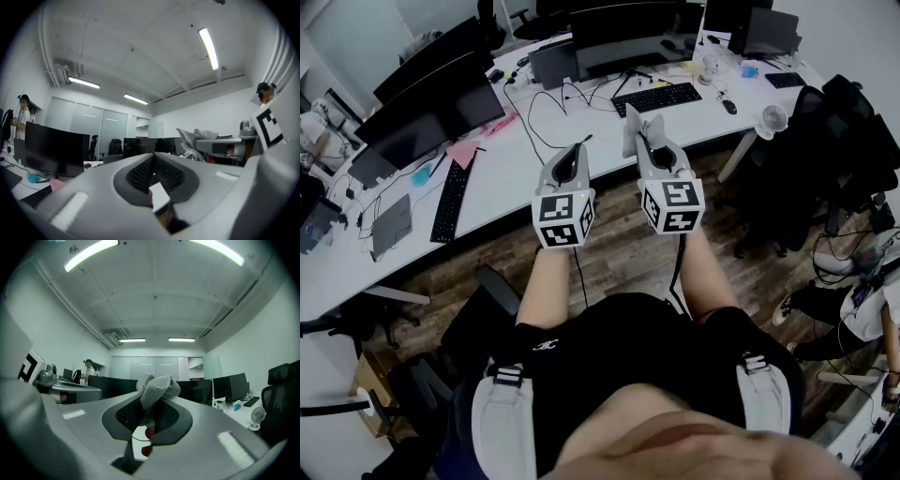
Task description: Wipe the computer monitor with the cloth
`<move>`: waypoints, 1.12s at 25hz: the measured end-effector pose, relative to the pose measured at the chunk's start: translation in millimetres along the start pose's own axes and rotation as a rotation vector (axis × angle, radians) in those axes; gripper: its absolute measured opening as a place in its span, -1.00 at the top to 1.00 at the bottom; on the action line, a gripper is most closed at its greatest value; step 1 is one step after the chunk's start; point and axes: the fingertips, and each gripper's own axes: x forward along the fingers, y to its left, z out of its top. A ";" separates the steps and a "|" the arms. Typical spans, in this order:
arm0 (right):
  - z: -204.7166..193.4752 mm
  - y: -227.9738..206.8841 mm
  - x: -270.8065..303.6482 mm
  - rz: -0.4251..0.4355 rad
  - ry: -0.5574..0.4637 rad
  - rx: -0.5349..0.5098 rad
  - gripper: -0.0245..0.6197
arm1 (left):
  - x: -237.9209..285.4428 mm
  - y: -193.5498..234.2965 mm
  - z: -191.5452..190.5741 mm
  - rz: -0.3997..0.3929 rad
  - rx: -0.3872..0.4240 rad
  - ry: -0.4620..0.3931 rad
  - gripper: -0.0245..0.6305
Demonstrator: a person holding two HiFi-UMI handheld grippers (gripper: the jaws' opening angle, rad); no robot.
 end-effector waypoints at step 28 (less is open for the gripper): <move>-13.5 11.0 99.3 0.073 -0.094 0.060 0.82 | 38.7 81.8 -31.6 0.103 -0.013 0.022 0.76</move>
